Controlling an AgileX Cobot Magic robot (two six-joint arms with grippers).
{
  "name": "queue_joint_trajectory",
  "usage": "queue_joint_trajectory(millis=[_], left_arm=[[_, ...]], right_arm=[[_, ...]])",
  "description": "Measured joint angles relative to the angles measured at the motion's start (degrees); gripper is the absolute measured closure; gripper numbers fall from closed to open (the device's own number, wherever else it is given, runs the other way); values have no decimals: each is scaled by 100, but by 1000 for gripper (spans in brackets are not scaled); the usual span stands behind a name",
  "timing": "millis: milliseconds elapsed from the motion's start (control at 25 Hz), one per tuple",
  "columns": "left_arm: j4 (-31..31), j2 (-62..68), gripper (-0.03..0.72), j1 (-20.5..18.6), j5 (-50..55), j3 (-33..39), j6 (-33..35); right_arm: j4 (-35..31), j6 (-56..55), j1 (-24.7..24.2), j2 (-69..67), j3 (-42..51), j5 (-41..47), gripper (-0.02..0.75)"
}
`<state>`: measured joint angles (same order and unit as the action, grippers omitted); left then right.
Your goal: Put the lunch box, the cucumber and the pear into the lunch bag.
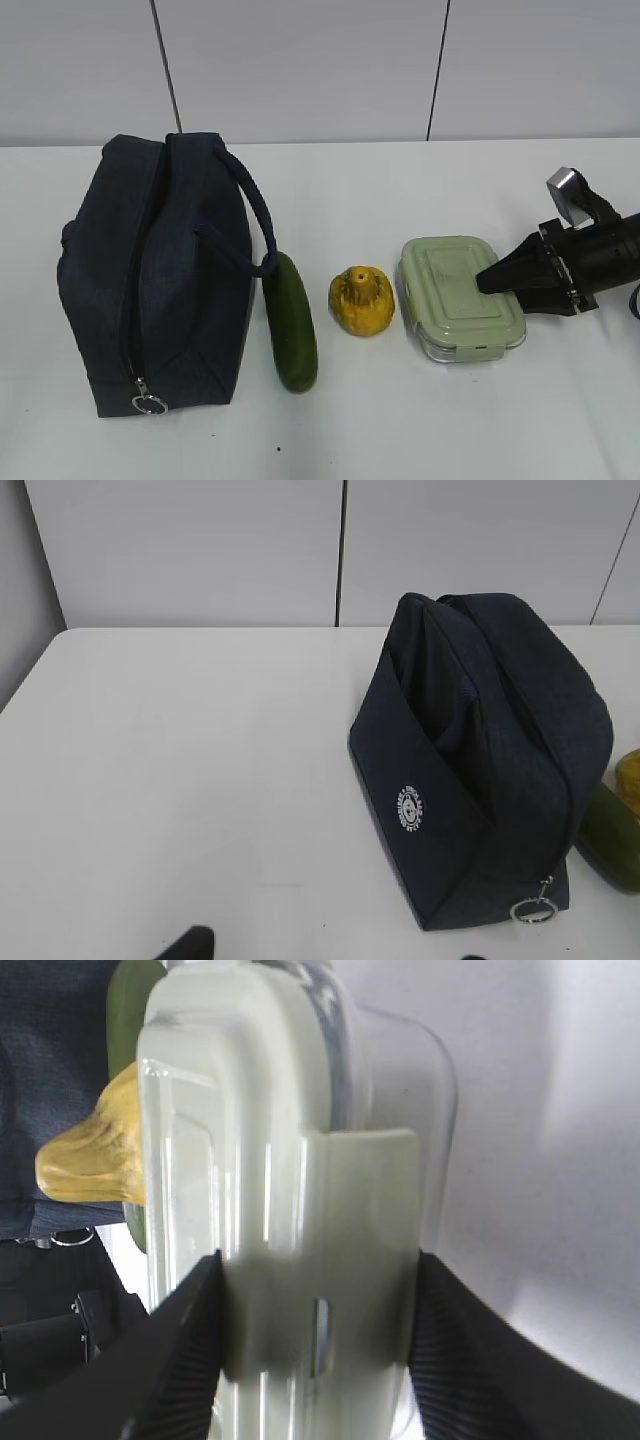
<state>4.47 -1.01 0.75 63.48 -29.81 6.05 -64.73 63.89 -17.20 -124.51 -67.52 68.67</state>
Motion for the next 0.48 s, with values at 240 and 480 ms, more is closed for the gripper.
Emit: queue_joint_trajectory(millis=[240, 480], left_arm=[[0, 0, 253, 0, 0, 0, 0], [5, 0, 253, 0, 0, 0, 0]], right_arm=[[0, 0, 0, 0, 0, 2, 335], [-4, 0, 0, 0, 0, 2, 335]])
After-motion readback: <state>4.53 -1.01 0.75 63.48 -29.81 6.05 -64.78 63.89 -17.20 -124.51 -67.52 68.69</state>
